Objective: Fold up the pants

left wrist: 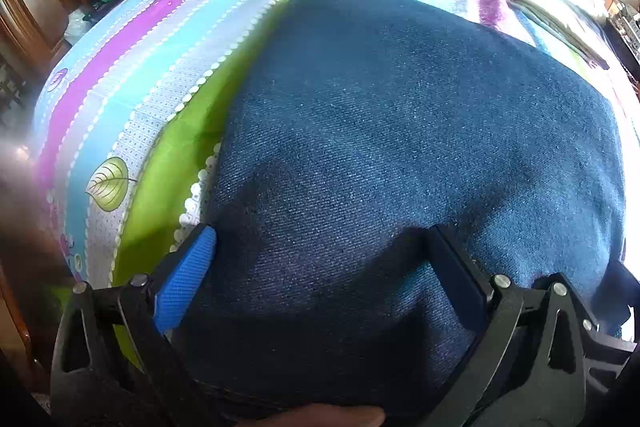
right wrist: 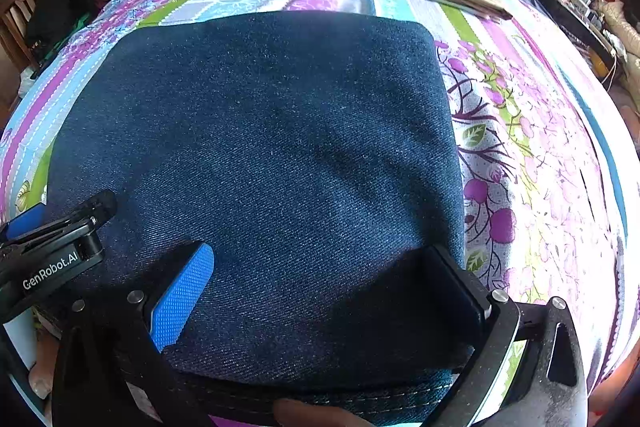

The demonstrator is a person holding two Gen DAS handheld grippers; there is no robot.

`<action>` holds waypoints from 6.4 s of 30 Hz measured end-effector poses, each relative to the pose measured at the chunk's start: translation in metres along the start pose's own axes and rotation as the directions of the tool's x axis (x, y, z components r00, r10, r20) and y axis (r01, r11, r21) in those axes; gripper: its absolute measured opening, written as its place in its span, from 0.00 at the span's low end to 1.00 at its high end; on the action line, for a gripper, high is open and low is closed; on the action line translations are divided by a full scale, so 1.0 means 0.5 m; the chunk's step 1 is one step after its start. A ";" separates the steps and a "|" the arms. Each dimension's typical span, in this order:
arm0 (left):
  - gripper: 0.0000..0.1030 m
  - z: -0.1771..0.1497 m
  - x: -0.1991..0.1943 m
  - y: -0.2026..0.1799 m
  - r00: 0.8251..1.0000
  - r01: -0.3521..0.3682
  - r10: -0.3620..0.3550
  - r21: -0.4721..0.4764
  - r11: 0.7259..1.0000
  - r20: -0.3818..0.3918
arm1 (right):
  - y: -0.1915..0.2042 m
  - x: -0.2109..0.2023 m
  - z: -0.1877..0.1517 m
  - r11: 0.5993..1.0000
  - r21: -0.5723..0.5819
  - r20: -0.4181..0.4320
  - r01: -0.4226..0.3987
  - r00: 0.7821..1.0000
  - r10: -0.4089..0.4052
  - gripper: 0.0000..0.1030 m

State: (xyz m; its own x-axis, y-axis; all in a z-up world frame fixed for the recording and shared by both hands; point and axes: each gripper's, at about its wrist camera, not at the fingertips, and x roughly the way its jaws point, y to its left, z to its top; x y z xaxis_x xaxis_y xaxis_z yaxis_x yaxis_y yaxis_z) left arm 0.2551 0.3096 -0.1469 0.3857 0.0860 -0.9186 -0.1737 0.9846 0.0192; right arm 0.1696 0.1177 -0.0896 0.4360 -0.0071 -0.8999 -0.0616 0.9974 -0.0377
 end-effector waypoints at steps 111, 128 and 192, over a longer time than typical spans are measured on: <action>1.00 -0.007 -0.002 -0.014 0.996 0.013 -0.026 0.143 0.990 0.088 | 0.017 0.002 -0.006 0.999 -0.047 0.061 0.016 0.998 -0.014 1.00; 1.00 -0.008 -0.001 -0.014 0.996 0.014 -0.027 0.143 0.990 0.089 | 0.017 0.002 -0.006 0.999 -0.047 0.061 0.016 0.998 -0.013 1.00; 1.00 -0.014 -0.004 -0.018 0.995 0.013 -0.026 0.138 0.990 0.092 | 0.022 0.006 -0.009 0.999 -0.049 0.051 0.014 0.999 -0.011 1.00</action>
State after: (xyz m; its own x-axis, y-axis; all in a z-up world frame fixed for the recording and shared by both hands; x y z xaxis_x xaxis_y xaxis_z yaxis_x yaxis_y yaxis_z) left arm 0.2497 0.2998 -0.1479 0.4714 0.0744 -0.8788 -0.0420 0.9972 0.0619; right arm 0.1662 0.1281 -0.0945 0.4821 -0.0149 -0.8760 -0.0996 0.9924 -0.0716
